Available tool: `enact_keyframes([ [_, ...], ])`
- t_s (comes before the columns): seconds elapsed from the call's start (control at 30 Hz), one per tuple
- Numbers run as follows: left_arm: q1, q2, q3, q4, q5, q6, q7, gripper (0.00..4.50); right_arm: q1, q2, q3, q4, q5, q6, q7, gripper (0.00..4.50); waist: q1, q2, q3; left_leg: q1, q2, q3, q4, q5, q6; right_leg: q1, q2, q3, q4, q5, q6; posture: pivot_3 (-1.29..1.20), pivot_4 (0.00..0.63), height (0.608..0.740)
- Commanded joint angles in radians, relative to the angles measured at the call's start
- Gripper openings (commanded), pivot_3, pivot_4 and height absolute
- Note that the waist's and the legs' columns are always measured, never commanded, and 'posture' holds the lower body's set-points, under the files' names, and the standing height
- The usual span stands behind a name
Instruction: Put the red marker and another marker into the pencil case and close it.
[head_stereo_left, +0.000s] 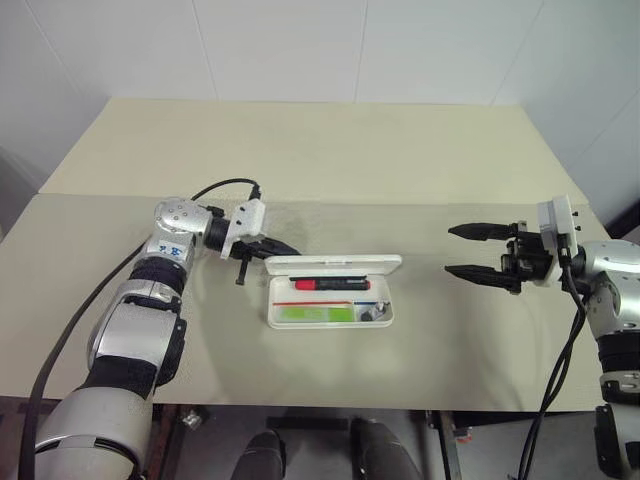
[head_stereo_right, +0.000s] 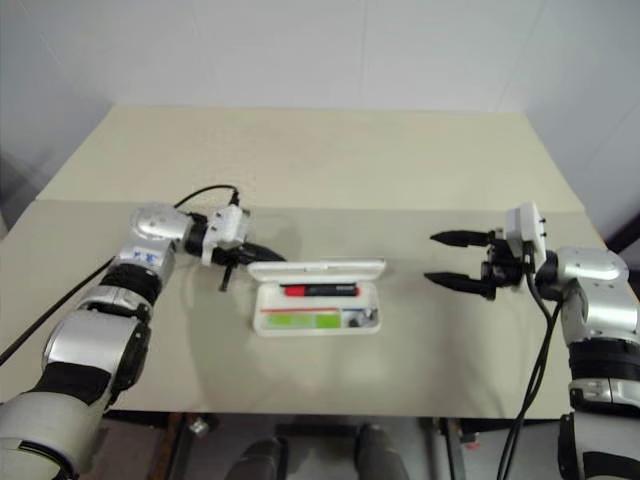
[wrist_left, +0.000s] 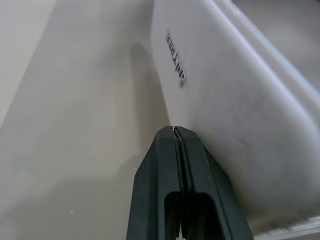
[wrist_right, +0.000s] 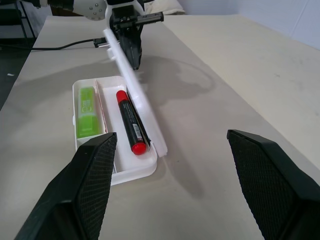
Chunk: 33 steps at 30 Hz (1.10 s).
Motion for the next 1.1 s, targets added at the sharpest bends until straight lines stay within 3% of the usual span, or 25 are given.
enact_keyframes([
  [0.03, 0.010, 0.021, -0.076, -0.027, 0.008, -0.102, -0.112, 0.02, -0.015, -0.021, -0.028, -0.009, 0.055, -0.009, 0.083, 4.50, -0.001, 0.000, 0.000, 0.000, 0.000, 0.000, 0.000, 0.000, 0.000, 0.000, 0.000, 0.000, 0.000, 0.000, 0.000, 0.00, 0.150, 0.740],
  [0.17, 0.025, 0.030, -0.144, -0.013, 0.041, -0.192, -0.112, 0.02, -0.010, -0.046, -0.025, -0.022, 0.119, -0.007, 0.084, 4.50, 0.000, 0.000, 0.000, 0.000, 0.000, 0.000, 0.000, 0.000, 0.000, 0.000, 0.000, 0.001, 0.000, 0.000, 0.000, 0.00, 0.150, 0.740],
  [0.57, 0.020, 0.015, -0.178, 0.018, 0.108, -0.256, -0.112, 0.02, -0.024, -0.150, 0.016, 0.017, 0.285, 0.002, 0.084, 4.50, 0.000, 0.001, 0.000, 0.002, 0.000, 0.001, 0.000, 0.000, 0.000, 0.002, 0.000, 0.001, 0.000, 0.000, 0.000, 0.00, 0.150, 0.740],
  [1.1, 0.007, 0.013, -0.229, 0.034, 0.188, -0.376, -0.108, 0.02, -0.006, -0.163, 0.097, 0.025, 0.319, -0.073, 0.084, 4.50, -0.002, 0.003, -0.002, 0.005, 0.000, 0.001, 0.000, 0.000, 0.000, 0.004, 0.000, 0.002, 0.001, 0.000, 0.000, 0.00, 0.150, 0.740],
])
